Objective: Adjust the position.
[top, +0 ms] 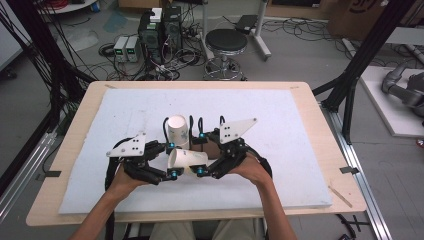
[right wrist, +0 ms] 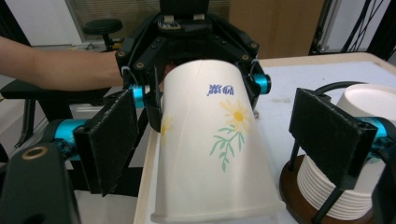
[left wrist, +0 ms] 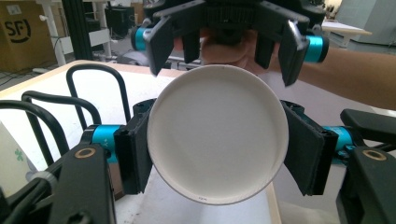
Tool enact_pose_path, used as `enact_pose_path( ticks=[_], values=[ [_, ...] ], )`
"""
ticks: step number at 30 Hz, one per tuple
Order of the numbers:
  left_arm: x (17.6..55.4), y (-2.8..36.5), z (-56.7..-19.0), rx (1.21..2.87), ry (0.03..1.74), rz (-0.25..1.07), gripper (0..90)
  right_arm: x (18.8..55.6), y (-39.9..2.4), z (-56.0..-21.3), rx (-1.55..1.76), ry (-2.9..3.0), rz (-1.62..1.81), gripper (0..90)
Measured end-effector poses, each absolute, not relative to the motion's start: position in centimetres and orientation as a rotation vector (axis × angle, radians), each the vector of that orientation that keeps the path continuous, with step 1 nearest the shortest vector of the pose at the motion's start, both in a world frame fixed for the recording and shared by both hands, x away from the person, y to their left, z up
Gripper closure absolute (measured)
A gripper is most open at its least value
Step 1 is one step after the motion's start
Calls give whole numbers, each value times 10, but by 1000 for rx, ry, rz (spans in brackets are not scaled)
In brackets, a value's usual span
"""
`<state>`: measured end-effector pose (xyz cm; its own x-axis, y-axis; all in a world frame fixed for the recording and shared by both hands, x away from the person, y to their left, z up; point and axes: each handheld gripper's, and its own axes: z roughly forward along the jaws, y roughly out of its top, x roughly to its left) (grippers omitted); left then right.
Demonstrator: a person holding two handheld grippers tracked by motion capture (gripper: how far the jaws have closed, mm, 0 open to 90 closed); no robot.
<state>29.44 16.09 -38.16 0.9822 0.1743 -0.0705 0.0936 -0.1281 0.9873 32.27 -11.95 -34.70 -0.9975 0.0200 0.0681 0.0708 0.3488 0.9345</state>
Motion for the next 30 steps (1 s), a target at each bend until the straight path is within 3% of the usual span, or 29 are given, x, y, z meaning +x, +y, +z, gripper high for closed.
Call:
enact_pose_path(
  ticks=[23, 28, 30],
  values=[
    [291, 162, -372, 1690, 175, 79, 337, 320, -103, -358, -32, -2562, -1678, 163],
    [290, 162, -370, 1685, 173, 81, 337, 321, -102, -364, -40, -2551, -1673, 174],
    [291, 164, -369, 1683, 171, 83, 337, 321, -103, -365, -32, -2543, -1680, 220]
  ],
)
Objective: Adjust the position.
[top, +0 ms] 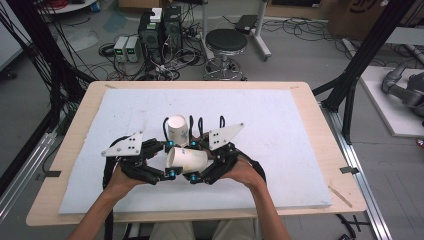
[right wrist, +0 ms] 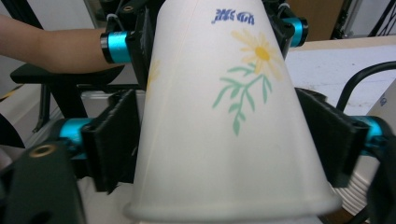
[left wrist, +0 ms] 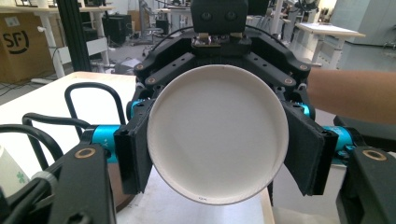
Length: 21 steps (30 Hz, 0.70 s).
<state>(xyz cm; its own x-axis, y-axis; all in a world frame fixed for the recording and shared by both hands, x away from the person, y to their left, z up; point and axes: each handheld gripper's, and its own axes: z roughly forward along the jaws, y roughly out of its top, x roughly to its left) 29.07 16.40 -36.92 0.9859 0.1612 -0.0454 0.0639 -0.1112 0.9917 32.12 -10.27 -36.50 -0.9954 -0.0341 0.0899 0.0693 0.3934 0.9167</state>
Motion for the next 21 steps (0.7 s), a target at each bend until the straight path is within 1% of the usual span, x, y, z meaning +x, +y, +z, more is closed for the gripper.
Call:
enact_pose_path(
  ticks=[10, 21],
  values=[
    [291, 164, -370, 1684, 166, 72, 341, 322, -105, -366, -31, -2538, -1690, 272],
    [292, 165, -371, 1689, 160, 62, 345, 322, -105, -367, -25, -2537, -1683, 293]
  ],
)
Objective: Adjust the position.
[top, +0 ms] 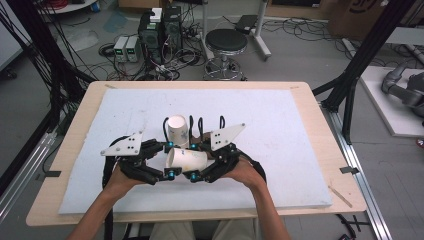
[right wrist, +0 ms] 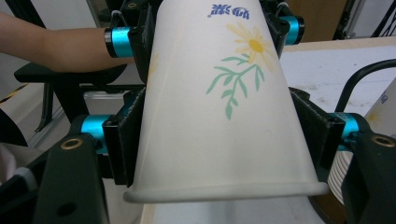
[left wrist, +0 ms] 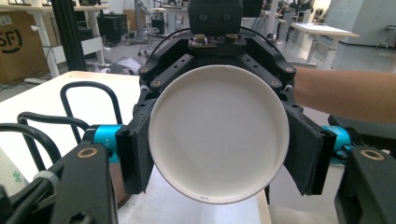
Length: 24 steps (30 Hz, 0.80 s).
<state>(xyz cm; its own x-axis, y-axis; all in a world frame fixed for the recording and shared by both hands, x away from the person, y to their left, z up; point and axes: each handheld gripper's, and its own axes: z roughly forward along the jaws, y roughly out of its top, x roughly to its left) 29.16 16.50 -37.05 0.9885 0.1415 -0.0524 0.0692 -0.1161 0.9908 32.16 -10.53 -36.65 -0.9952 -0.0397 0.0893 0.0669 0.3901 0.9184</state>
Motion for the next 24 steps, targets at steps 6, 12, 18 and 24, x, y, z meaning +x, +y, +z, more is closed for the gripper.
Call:
enact_pose_path(
  ticks=[6, 12, 18, 24],
  values=[
    [292, 165, -371, 1688, 159, 56, 344, 322, -107, -366, -27, -2536, -1686, 301],
    [291, 165, -371, 1689, 156, 55, 344, 321, -107, -366, -20, -2529, -1688, 307],
    [291, 165, -371, 1684, 168, 88, 279, 321, -108, -366, -29, -2521, -1694, 314],
    [293, 166, -372, 1690, 200, 90, 102, 321, -110, -365, -32, -2524, -1702, 314]
  ],
)
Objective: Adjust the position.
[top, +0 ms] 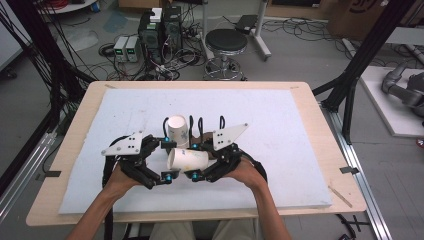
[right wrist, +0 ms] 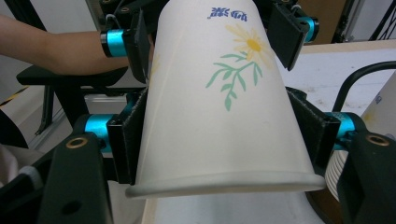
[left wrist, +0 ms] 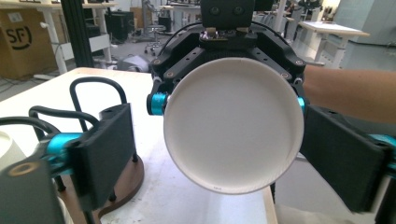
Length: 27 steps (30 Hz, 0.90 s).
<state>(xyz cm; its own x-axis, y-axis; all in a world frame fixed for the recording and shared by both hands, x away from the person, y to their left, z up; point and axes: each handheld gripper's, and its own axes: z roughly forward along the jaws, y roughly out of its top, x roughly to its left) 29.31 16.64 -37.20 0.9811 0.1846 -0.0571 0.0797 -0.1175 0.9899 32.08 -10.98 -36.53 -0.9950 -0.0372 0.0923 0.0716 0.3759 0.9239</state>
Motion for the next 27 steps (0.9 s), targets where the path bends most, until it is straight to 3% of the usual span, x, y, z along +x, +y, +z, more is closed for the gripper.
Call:
enact_pose_path(
  ticks=[10, 27],
  values=[
    [293, 172, -368, 1740, 236, 89, 88, 321, -112, -365, -49, -2535, -1689, 314],
    [295, 176, -339, 2128, 265, 61, 92, 325, -119, -346, -86, -2721, -1474, 312]
  ],
)
